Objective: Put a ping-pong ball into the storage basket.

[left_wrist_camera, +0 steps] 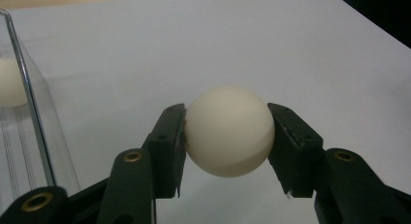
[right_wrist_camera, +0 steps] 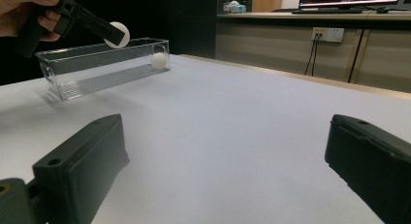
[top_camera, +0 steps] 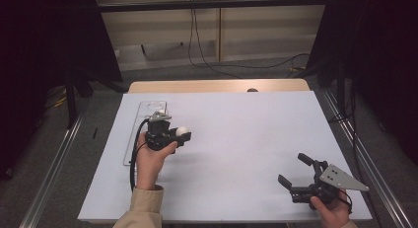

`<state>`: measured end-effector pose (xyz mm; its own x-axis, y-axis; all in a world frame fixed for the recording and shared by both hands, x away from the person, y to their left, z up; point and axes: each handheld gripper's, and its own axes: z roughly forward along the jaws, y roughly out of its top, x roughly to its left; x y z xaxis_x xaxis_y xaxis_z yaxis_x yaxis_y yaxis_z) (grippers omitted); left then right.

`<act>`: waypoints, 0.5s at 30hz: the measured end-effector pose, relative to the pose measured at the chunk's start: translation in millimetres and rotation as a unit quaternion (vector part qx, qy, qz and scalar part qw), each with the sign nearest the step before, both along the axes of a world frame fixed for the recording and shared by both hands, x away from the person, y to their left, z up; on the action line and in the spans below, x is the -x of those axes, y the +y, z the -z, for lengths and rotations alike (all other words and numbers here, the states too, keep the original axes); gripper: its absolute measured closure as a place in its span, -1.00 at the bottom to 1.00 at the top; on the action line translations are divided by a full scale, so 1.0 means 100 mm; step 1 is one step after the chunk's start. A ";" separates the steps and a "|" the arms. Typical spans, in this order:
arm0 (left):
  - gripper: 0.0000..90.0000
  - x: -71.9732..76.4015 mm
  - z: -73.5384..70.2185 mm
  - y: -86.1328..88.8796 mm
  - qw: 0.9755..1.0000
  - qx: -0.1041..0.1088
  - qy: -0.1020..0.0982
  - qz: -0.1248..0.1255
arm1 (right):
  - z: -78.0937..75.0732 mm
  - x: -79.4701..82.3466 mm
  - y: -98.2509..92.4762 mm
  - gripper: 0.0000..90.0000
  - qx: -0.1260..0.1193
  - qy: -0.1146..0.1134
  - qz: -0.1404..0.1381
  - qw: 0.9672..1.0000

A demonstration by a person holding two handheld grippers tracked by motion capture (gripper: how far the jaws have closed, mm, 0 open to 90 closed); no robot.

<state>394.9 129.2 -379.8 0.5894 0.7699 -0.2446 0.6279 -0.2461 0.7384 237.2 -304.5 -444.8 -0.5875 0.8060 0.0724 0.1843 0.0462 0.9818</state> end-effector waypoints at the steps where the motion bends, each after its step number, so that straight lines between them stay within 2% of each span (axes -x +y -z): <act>1: 0.13 0.00 0.00 0.00 1.000 -0.001 0.000 0.000 | 0.00 0.00 0.00 -0.98 0.000 0.000 0.000 1.000; 15: 0.13 0.02 -0.01 0.08 1.000 0.000 -0.001 -0.010 | 0.00 0.00 0.00 -0.98 0.000 0.000 0.000 1.000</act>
